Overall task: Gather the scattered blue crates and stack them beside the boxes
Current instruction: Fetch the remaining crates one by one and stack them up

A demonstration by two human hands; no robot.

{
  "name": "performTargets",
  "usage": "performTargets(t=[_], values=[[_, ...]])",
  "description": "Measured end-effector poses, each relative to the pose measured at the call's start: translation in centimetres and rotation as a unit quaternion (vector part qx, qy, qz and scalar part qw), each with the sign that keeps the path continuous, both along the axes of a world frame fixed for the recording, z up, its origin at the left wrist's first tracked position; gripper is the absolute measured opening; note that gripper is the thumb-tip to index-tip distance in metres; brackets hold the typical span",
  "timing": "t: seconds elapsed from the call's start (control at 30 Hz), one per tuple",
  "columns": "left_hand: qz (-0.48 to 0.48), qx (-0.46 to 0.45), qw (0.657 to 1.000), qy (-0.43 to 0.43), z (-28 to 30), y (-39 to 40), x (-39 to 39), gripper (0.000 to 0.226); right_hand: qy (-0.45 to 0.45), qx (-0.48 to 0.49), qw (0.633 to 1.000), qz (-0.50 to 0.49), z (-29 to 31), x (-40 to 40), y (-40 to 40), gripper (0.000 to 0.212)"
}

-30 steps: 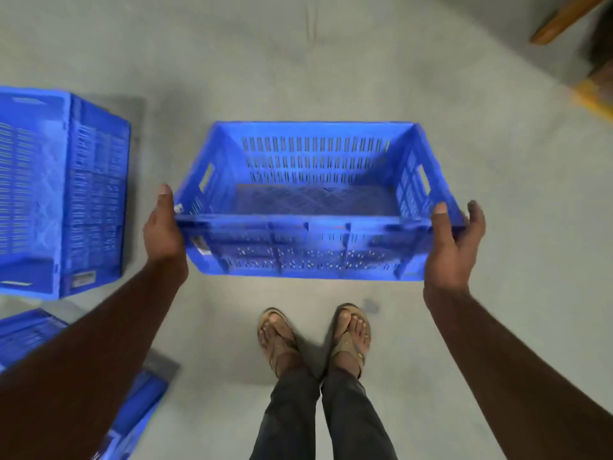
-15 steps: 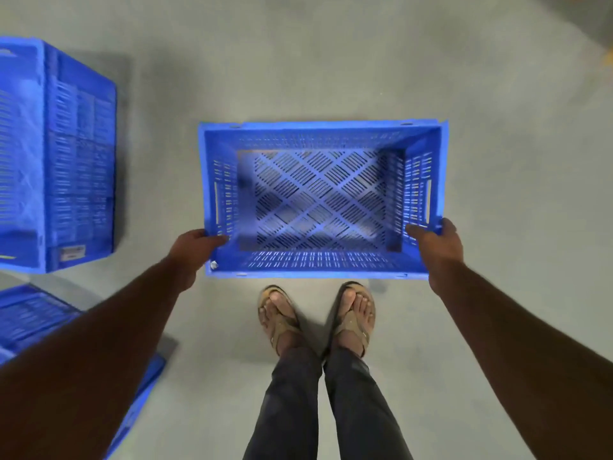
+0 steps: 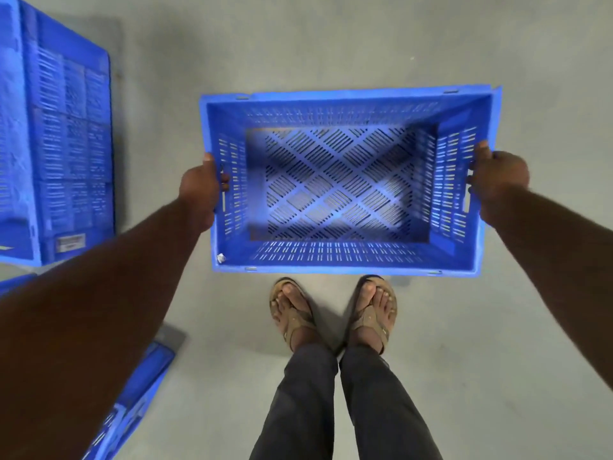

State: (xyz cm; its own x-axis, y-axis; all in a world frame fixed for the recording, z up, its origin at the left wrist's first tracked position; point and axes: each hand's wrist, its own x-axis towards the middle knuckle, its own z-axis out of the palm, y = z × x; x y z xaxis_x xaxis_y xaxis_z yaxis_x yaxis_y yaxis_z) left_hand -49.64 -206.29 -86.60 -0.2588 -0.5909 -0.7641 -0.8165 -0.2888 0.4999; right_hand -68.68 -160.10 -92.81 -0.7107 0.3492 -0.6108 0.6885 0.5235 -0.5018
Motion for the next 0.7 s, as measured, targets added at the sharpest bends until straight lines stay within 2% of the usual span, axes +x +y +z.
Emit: performTargets(t=[0.07,0.1,0.23,0.33,0.43,0.57,0.7], values=[[0.022,-0.008,1.000,0.007,1.5,0.8,0.8,0.047,0.001,-0.011,1.000,-0.010,2.2,0.9,-0.2,0.056],[0.032,-0.012,0.999,0.012,2.7,1.1,1.3,0.045,0.000,-0.015,1.000,-0.015,4.9,1.6,-1.1,0.048],[0.040,0.002,0.999,0.022,10.4,0.7,5.0,0.049,-0.011,-0.074,0.995,-0.061,16.3,4.3,-3.0,0.045],[0.036,0.021,0.999,0.019,18.7,-0.3,8.8,0.056,-0.013,-0.138,0.989,-0.046,25.9,5.3,-3.0,0.050],[0.049,0.036,0.996,0.059,28.4,-0.1,12.2,0.039,-0.016,-0.200,0.979,0.021,35.7,5.6,-4.1,0.016],[0.080,0.054,0.988,0.120,40.2,1.1,17.5,0.023,-0.066,-0.241,0.958,0.143,46.6,5.9,-4.8,0.028],[0.116,0.043,0.975,0.182,49.9,4.1,24.3,0.025,-0.053,-0.277,0.930,0.235,54.4,5.9,-4.3,0.026]])
